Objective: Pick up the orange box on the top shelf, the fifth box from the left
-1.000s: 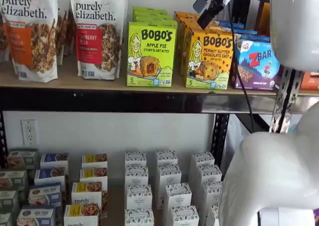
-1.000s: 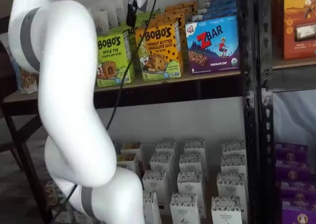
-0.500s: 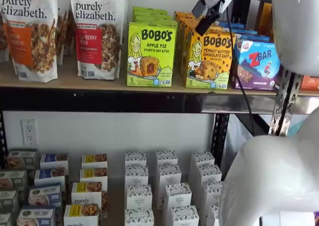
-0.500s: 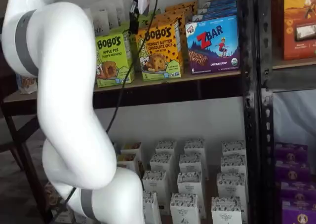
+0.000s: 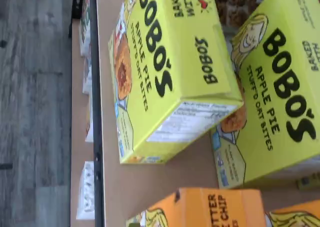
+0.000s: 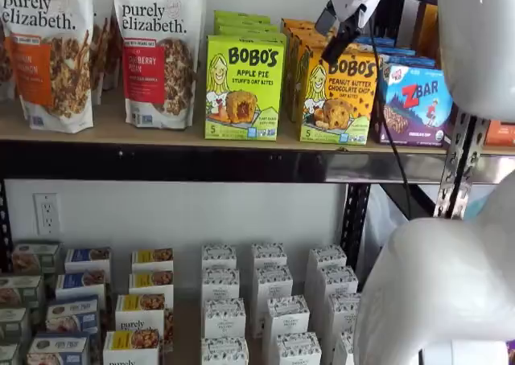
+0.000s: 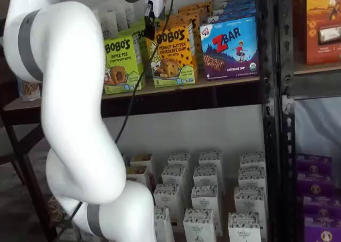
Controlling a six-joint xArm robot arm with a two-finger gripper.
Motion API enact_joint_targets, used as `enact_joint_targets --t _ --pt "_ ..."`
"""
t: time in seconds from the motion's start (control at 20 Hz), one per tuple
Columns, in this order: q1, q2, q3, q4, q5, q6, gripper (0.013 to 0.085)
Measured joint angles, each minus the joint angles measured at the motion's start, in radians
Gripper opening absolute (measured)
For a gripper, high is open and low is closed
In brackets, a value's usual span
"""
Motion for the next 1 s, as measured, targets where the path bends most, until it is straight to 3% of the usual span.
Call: enact_joint_targets --t 0.35,0.8,1.0 --pt "0.003 0.001 0.010 -0.068 -0.017 -0.016 0.0850" --pt "0.002 0.055 -0.054 -0.135 0.047 -0.023 0.0850" --pt "0.020 0.072 -0.070 -0.185 0.059 -0.015 0.0850"
